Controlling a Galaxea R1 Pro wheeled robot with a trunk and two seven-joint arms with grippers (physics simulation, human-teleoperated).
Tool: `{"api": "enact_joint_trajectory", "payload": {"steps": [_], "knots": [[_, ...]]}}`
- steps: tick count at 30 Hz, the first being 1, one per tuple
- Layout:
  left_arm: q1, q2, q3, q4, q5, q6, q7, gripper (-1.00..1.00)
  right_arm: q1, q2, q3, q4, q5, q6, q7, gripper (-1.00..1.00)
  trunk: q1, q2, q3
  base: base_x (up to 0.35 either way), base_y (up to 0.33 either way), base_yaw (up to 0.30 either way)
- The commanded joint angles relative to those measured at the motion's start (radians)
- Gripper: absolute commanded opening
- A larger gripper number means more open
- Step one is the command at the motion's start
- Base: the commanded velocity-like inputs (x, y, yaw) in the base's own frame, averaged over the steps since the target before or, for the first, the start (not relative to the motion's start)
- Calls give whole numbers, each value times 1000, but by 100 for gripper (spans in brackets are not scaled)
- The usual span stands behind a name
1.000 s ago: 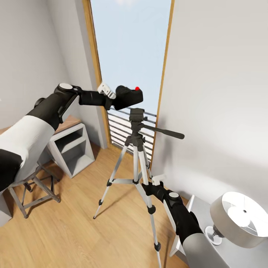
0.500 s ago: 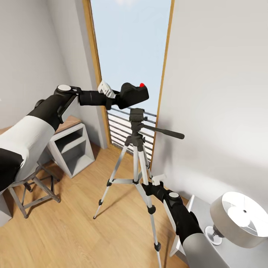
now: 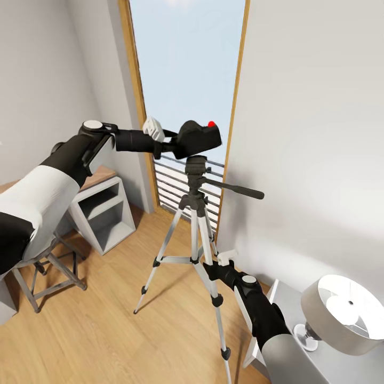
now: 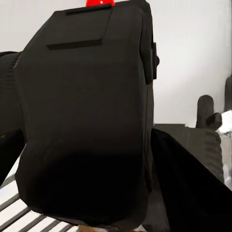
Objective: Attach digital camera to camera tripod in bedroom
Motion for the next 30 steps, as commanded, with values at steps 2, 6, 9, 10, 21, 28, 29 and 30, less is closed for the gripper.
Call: {"api": "enact_joint_trajectory", "payload": {"steps": [2,6,9,10,21,28,29,30], "knots": [[-2,1,-6,-9,7,7,-26,-100,0,1,-4,61,16,8,7,-100,0,-1,-2,0,0,0],[-2,0,-6,-27,3,5,-38,-100,0,1,-4,61,16,8,7,-100,0,-1,-2,0,0,0],[-2,-1,-7,-34,3,4,-42,-100,0,1,-4,61,16,8,7,-100,0,-1,-2,0,0,0],[-2,-1,-8,-36,2,5,-43,-100,0,1,-4,61,16,8,7,-100,0,-1,-2,0,0,0],[-110,-2,-6,20,-155,17,-55,-100,0,1,-4,61,16,7,7,-100,0,-1,-2,0,0,0],[-166,-24,-7,63,-159,18,-104,-100,0,1,-4,61,16,7,7,-100,0,-1,-2,0,0,0],[-168,-24,-7,65,-159,18,-111,-100,0,1,-4,61,16,7,7,-100,0,-1,-2,0,0,0],[-170,-23,-8,68,-160,16,-121,-100,0,1,-4,61,16,7,7,-100,0,-1,-2,0,0,0]]}}
